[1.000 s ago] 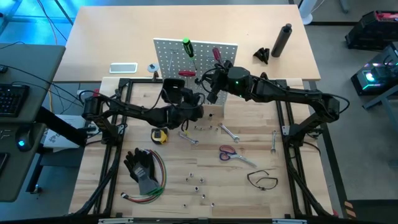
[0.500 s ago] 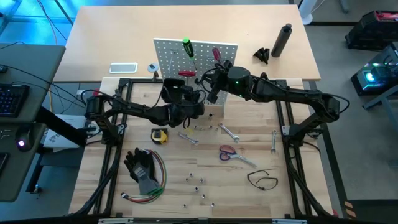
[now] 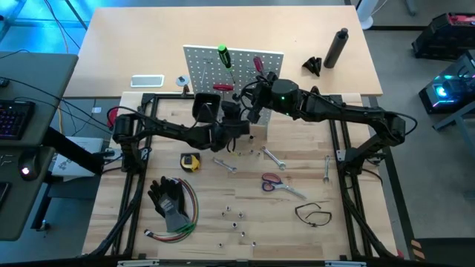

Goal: Hang tools onto peg board
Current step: Hang the black pliers on the white peg board

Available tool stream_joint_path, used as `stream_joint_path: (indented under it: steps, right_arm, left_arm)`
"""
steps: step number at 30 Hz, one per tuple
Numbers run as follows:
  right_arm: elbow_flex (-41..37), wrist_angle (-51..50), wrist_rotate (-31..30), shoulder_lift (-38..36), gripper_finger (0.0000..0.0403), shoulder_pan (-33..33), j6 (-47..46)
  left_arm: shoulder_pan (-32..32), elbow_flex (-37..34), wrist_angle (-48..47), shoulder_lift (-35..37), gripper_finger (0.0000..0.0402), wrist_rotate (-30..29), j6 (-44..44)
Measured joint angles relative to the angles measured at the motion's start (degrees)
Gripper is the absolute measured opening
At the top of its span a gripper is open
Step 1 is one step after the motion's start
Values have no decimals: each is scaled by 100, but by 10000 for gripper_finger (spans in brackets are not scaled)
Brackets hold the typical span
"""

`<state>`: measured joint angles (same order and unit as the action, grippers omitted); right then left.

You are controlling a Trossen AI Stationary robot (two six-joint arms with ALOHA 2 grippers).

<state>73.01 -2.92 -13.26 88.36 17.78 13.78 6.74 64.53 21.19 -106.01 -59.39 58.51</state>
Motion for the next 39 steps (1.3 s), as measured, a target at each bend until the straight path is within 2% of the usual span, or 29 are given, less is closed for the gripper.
stream_joint_path:
  steps: [4,12,19,27,39]
  right_arm:
    - [0,0,2,0,21,0,0]
    - [0,0,2,0,22,-2,0]
    - [0,-37,-24,0,46,-2,8]
    - [-4,33,20,0,25,-7,127]
    - [-7,127,35,7,26,-15,155]
  left_arm:
    - [-24,-5,-42,24,67,-115,23]
    - [-48,-6,-59,24,5,-131,20]
    - [-48,-7,-76,24,3,-139,25]
    - [-48,-6,-100,28,1,-167,25]
    - [-48,-4,-199,32,1,-243,73]
